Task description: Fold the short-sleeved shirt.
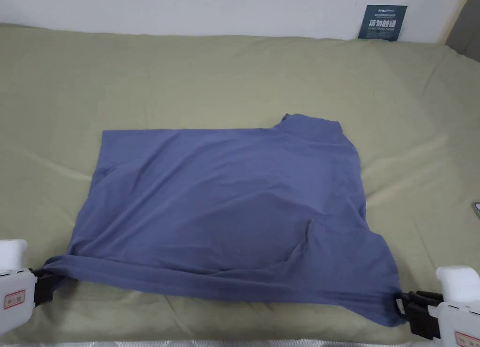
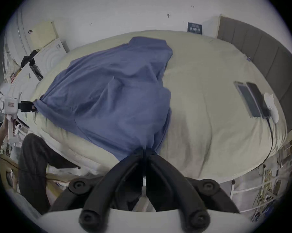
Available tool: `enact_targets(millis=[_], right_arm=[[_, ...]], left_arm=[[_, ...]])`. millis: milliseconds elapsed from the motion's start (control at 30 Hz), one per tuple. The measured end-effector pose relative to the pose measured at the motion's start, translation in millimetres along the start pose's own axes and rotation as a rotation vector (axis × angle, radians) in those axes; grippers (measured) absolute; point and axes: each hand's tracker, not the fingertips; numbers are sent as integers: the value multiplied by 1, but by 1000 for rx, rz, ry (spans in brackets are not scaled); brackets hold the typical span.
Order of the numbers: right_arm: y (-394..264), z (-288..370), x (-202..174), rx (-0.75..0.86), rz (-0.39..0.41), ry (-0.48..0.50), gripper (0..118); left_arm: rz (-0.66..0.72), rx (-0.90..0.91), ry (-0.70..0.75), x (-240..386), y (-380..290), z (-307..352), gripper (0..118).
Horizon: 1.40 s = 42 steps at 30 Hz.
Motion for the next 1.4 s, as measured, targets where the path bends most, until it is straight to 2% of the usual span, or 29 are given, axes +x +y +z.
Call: enact_targets(millis=[100, 200, 333, 533, 733, 767, 800, 833, 867, 900, 933, 1000, 1033, 1067, 1100, 1133, 1167, 1200, 1233, 1267, 1333, 1400], right_arm=[[30, 9, 3, 75, -39, 18, 4], [66, 14, -2, 126, 21, -8, 4], [119, 4, -5, 165, 39, -20, 3], [186, -51, -2, 138, 70, -50, 4], [220, -116, 6, 74, 86, -73, 4], [222, -125, 7, 64, 88, -69, 8], [223, -131, 8, 58, 87, -66, 37], [222, -136, 8, 49, 68, -82, 68], [219, -137, 9, 55, 28, -84, 76], [213, -135, 11, 54, -9, -56, 76], [207, -131, 14, 67, -40, -48, 76], [190, -120, 14, 48, -39, -35, 76], [179, -114, 14, 48, -40, -37, 75], [169, -106, 14, 47, -48, -45, 73], [160, -100, 14, 39, -60, -48, 71], [148, -92, 15, 44, -69, -47, 53], [137, -86, 14, 56, -79, -32, 26], [130, -80, 14, 60, -84, -33, 11], [123, -76, 12, 61, -79, -46, 11], [114, -69, 10, 94, -75, -96, 1], [111, -64, 11, 69, -90, -45, 1], [107, -61, 8, 71, -92, -48, 1]], left_arm=[[-1, 21, -11, -3, 14, 7, 5], [-18, 56, -20, -3, 39, 12, 5], [-30, 64, -37, -2, 82, 1, 5], [-34, 37, -63, 6, 143, -42, 5], [-43, -16, -51, 15, 173, -92, 5], [-43, -22, -58, 15, 173, -99, 5], [-39, -25, -60, 15, 173, -103, 23], [-33, -25, -65, 14, 172, -106, 63], [-19, -17, -72, 11, 171, -107, 101], [-12, -24, -87, 10, 167, -108, 118], [-8, -29, -73, 10, 161, -104, 118], [-15, -22, -71, 8, 152, -93, 115], [-19, -32, -70, 8, 145, -89, 109], [-19, -29, -65, 8, 137, -82, 95], [-18, -26, -60, 8, 131, -76, 63], [-16, -19, -55, 7, 123, -70, 27], [-11, -13, -56, 7, 117, -65, 0], [-4, -13, -51, 8, 110, -62, 0], [5, -14, -48, 8, 104, -60, 0], [14, -11, -57, 7, 99, -57, 0], [43, -20, -95, 2, 94, -64, 0], [64, -10, -118, 3, 93, -63, 2]])
